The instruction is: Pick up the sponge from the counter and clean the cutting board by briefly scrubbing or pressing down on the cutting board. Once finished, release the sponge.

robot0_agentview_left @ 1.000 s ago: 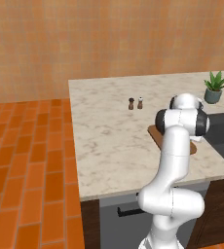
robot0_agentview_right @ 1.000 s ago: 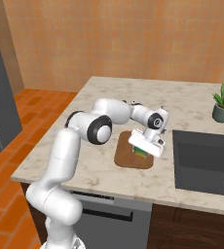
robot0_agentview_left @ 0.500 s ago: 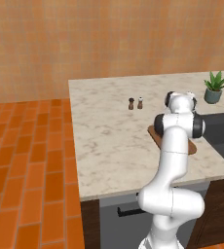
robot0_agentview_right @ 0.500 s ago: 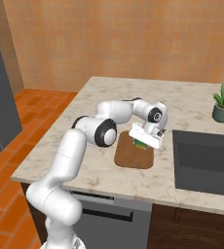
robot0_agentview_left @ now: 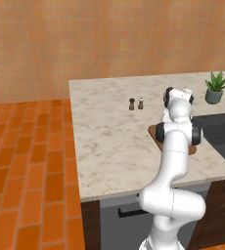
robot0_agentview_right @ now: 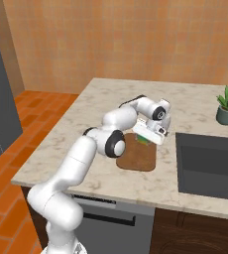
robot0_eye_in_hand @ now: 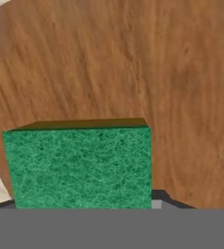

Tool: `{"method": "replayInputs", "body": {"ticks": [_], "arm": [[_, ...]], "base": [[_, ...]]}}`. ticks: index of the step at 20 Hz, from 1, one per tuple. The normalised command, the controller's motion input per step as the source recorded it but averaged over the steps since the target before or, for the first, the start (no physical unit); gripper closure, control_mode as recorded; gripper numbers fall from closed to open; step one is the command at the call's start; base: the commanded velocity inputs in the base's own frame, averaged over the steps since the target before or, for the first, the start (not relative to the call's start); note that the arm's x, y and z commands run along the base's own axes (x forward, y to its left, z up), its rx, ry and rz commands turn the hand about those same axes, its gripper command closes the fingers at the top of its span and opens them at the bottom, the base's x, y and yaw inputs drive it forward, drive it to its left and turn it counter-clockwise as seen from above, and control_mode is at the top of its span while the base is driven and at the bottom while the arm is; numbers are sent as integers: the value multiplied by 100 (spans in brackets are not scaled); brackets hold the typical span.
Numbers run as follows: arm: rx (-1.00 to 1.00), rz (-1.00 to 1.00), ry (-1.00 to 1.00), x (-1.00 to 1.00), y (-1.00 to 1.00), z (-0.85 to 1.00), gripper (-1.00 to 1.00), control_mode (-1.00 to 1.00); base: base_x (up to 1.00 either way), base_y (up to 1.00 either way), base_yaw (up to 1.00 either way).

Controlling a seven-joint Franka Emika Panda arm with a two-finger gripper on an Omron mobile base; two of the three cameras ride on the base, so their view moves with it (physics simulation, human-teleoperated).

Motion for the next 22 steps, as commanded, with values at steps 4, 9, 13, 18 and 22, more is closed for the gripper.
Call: {"method": "replayInputs", "body": {"ticks": [4, 9, 13, 18, 22], "arm": [[0, -7, 0, -64, 5, 6, 100, -100], [0, -2, -5, -100, 2, 61, 100, -100], [0, -1, -6, -100, 27, 54, 100, -100], [-4, 0, -3, -100, 54, 3, 100, -100], [-15, 0, -11, -100, 70, -6, 100, -100]], "base": [[0, 0, 0], [0, 0, 0], [0, 0, 0], [0, 0, 0], [0, 0, 0]]}}
